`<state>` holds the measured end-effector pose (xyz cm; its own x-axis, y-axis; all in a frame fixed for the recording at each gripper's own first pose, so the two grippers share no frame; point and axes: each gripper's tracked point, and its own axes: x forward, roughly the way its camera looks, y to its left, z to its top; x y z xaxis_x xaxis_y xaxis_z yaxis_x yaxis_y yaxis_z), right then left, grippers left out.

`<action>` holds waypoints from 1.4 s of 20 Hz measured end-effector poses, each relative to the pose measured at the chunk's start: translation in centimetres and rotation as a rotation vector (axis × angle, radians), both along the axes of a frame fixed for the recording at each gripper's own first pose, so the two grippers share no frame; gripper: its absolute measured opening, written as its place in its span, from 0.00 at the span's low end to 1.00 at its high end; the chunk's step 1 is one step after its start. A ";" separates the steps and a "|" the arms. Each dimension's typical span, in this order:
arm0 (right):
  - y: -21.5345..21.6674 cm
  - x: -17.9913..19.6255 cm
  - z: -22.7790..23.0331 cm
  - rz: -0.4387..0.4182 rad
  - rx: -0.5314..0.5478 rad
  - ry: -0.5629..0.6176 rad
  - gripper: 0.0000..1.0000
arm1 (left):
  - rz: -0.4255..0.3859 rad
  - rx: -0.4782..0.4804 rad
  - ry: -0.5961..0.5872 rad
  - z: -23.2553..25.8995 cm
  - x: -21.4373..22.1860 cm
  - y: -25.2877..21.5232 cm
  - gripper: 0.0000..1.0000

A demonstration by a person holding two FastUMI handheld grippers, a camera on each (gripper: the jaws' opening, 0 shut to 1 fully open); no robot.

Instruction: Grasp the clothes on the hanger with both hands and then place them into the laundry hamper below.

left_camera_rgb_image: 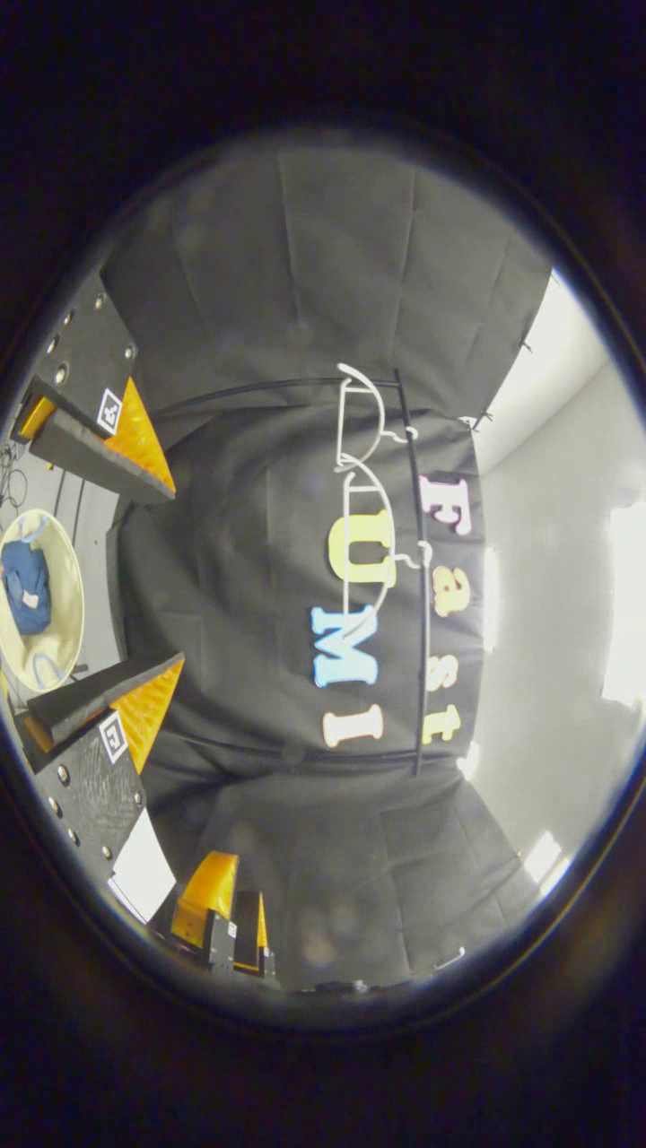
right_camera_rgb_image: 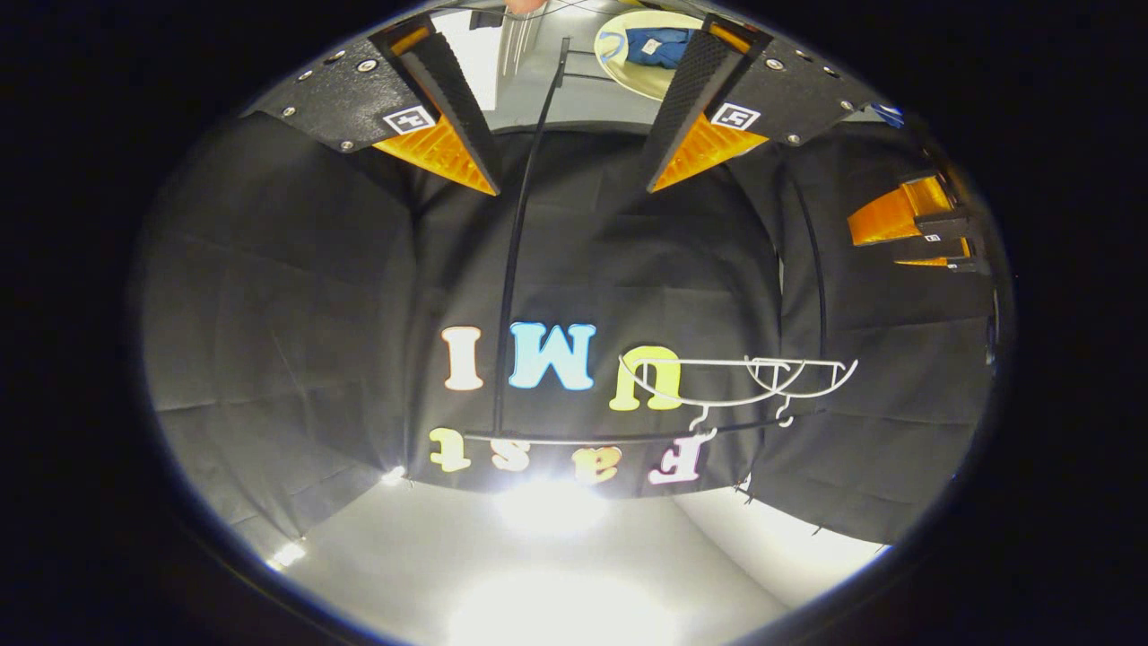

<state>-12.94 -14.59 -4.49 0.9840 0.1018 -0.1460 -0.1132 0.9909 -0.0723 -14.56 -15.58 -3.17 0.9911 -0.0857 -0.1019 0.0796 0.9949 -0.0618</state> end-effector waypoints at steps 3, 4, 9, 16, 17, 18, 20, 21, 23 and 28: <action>-1.8 -1.9 0.1 -0.028 0.036 -0.017 0.94 | -0.007 0.037 -0.039 2.1 -1.9 -1.2 0.94; -2.3 -2.6 0.0 -0.041 0.041 -0.012 0.94 | -0.009 0.041 -0.051 2.5 -2.6 -1.5 0.94; -3.3 -5.1 0.5 -0.055 0.046 -0.039 0.94 | 0.000 0.042 -0.082 3.4 -5.2 -1.6 0.94; -2.7 -5.1 1.7 -0.048 0.062 -0.075 0.94 | 0.012 0.046 -0.086 3.6 -5.2 -0.6 0.94; -2.4 -5.1 1.7 -0.046 0.061 -0.077 0.94 | 0.014 0.050 -0.088 3.7 -5.2 -0.4 0.94; -2.2 -5.0 1.8 -0.044 0.061 -0.077 0.94 | 0.015 0.050 -0.088 3.7 -5.1 -0.2 0.94; -1.7 -4.9 1.7 -0.042 0.062 -0.077 0.95 | 0.019 0.053 -0.094 3.8 -5.1 0.3 0.94; -1.5 -4.8 1.7 -0.040 0.060 -0.076 0.95 | 0.024 0.054 -0.096 4.0 -5.0 0.7 0.94; -1.2 -4.6 1.7 -0.039 0.056 -0.076 0.95 | 0.027 0.052 -0.099 4.1 -4.8 1.2 0.94; -0.1 -4.0 1.9 -0.037 0.053 -0.082 0.95 | 0.036 0.052 -0.104 3.9 -5.0 2.5 0.94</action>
